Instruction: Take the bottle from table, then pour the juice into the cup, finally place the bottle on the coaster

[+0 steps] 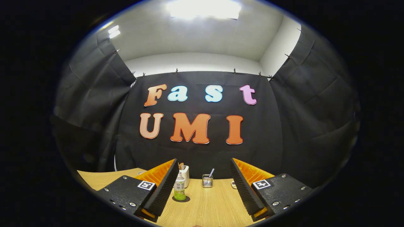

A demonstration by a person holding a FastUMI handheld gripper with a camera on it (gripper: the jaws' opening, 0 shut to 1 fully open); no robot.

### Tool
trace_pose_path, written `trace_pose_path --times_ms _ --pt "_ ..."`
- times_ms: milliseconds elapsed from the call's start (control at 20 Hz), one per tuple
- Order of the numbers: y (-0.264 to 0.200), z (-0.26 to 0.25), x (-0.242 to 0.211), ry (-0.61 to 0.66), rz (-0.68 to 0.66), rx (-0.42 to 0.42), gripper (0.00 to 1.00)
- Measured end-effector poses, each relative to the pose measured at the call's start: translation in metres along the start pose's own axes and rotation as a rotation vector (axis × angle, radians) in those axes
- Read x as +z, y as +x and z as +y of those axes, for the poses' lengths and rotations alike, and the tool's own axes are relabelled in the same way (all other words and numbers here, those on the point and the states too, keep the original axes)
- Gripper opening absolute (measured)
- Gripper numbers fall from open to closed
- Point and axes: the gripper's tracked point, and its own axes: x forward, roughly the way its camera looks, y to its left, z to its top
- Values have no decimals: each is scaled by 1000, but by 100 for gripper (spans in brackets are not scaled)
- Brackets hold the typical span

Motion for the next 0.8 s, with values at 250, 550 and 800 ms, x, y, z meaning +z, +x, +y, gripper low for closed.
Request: trace_pose_path --times_ms 250,550,800 --pt "1 0 0 3 -1 5 96" --pt "4 2 1 11 3 11 96" --pt "7 -4 5 -4 7 -8 96"
